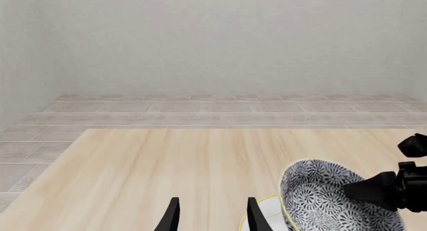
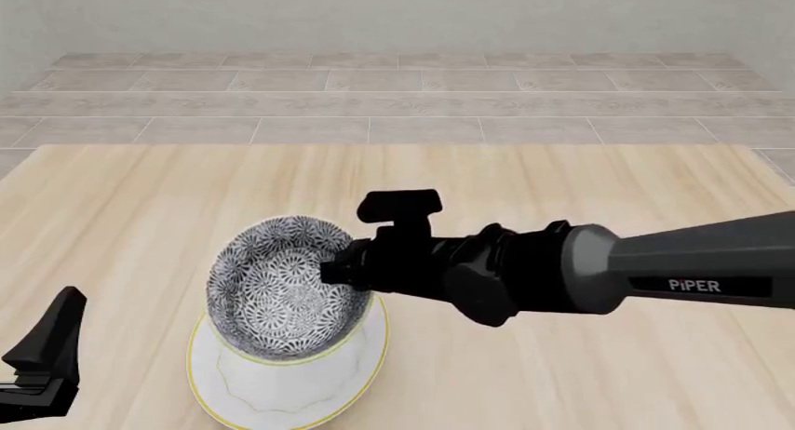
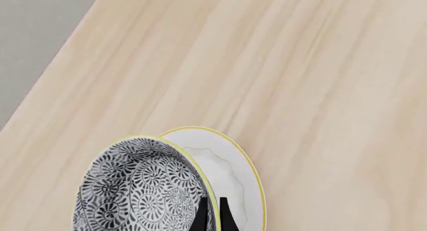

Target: Put the bowl on the plate.

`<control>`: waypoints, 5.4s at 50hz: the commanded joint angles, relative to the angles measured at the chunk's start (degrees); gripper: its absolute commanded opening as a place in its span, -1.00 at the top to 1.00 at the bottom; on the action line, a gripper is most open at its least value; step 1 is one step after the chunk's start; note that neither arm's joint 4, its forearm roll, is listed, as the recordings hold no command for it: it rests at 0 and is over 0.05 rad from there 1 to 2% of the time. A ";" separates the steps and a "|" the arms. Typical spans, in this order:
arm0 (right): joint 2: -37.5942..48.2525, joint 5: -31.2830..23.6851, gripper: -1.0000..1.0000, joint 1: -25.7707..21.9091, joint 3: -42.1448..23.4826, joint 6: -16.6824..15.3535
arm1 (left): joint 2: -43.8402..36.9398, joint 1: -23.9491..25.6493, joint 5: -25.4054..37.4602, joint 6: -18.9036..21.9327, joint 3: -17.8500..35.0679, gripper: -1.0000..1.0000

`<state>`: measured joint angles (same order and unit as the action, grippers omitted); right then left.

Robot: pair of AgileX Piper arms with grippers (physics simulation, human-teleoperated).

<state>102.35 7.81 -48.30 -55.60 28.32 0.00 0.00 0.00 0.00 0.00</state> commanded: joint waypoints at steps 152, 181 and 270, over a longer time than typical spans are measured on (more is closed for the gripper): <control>6.19 5.02 1.00 -1.30 1.31 1.97 | 0.00 0.00 0.00 0.00 0.00 -1.00; 6.99 5.45 1.00 -1.30 1.19 1.82 | 0.00 0.00 0.00 0.00 0.00 -1.00; -21.50 -7.46 -1.00 5.59 4.03 -10.82 | 0.00 0.00 0.00 0.00 0.00 -1.00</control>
<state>89.40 3.87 -44.62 -52.97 20.25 0.00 0.00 0.00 0.00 0.00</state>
